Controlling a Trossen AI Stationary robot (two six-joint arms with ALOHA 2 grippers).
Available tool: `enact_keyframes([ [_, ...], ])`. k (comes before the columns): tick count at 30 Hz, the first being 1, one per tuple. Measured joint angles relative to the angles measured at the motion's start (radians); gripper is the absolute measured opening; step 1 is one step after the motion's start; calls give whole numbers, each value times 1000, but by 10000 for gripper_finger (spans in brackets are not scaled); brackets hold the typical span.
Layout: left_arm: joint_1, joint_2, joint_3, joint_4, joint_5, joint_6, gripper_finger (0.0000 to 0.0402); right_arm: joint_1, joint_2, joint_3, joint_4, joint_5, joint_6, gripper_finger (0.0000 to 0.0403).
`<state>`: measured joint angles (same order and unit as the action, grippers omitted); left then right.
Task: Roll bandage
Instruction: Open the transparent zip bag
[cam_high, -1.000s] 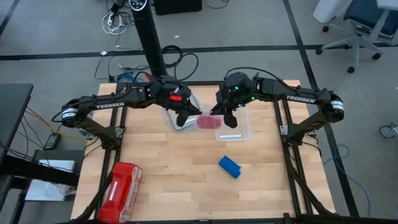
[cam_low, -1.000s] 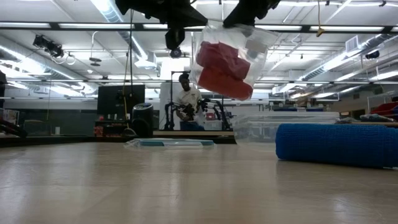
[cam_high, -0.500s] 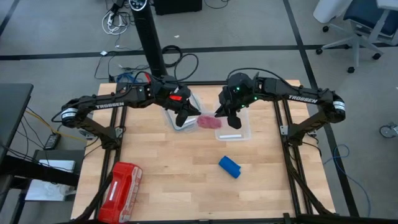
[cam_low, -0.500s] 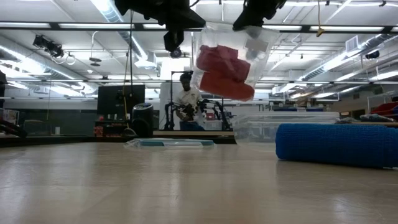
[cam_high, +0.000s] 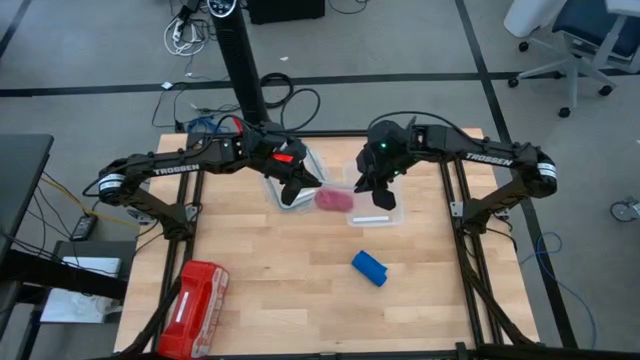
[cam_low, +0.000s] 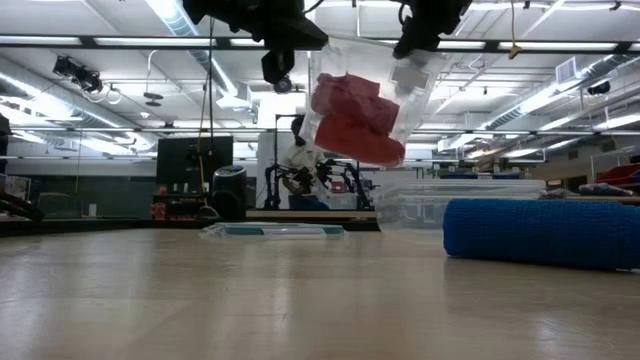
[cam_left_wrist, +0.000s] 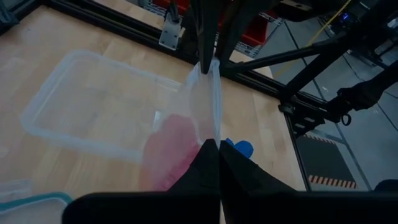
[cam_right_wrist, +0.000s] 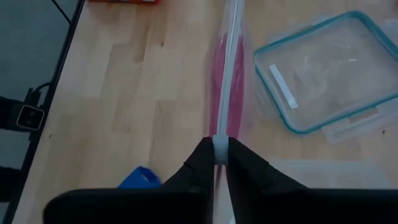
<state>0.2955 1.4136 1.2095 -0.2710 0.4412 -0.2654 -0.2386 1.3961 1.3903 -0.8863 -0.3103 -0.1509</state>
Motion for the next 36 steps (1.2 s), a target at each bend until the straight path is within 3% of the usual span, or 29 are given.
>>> enact_keyframes([
  [25, 1, -2, 0, -17, 2, 0, 0, -4, -12, -1, -174, 27, -22, 34],
  [36, 1, -3, 0, -16, 2, 0, 0, -15, -12, -3, -176, 32, 23, 95],
])
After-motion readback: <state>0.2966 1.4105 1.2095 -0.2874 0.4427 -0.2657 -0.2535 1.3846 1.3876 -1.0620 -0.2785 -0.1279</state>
